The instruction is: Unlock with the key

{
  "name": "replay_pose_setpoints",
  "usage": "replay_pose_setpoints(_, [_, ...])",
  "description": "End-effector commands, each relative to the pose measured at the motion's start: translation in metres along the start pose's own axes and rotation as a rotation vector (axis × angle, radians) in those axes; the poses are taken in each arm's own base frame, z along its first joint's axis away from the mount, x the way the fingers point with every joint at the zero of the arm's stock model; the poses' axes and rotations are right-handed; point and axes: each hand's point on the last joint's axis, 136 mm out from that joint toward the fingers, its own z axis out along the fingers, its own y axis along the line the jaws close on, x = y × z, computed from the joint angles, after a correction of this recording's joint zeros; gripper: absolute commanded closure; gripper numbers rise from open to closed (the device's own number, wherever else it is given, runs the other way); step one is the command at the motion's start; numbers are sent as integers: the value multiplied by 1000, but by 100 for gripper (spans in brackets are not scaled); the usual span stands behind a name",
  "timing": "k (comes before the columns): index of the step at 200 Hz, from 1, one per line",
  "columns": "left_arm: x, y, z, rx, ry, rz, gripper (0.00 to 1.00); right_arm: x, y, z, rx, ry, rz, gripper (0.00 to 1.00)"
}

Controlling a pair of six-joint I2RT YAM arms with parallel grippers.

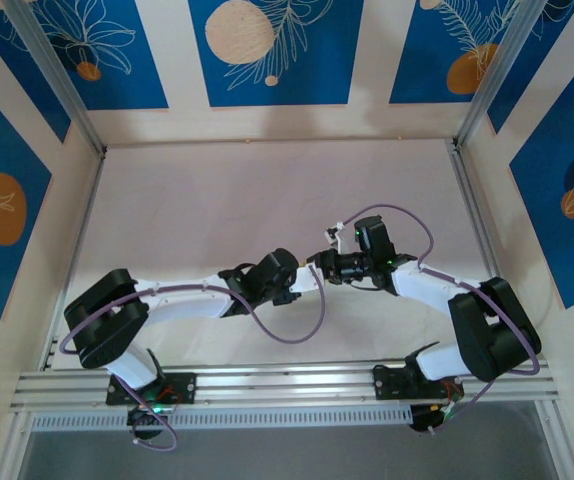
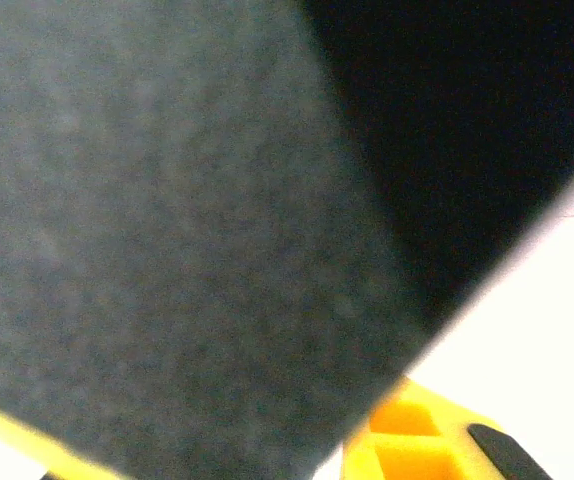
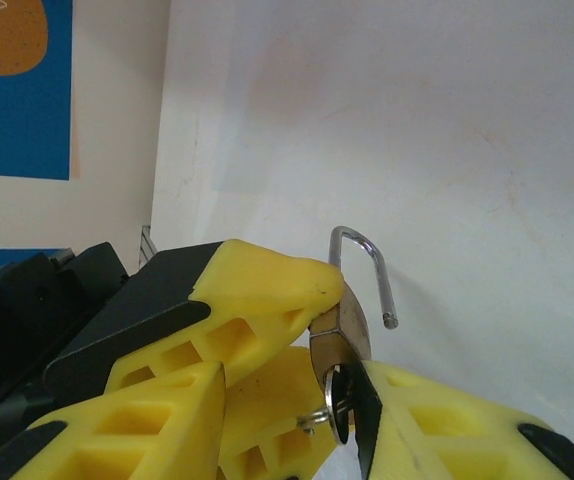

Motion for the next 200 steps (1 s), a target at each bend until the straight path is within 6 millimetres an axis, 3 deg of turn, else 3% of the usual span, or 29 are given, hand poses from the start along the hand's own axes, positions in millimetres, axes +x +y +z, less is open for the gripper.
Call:
replay_pose_setpoints(1, [-10,2,-5,27,-22,-16,97,-7,13,-6,-12,-22,-62,60])
replay_pose_setpoints(66, [-7,1,-5,31,-9,-15,98,-5,-2,-5,73,-17,-75,60])
replay_pose_setpoints(200, [-16,14,-14,19,-45,-49,97,8,-9,16,59,78,-82,64])
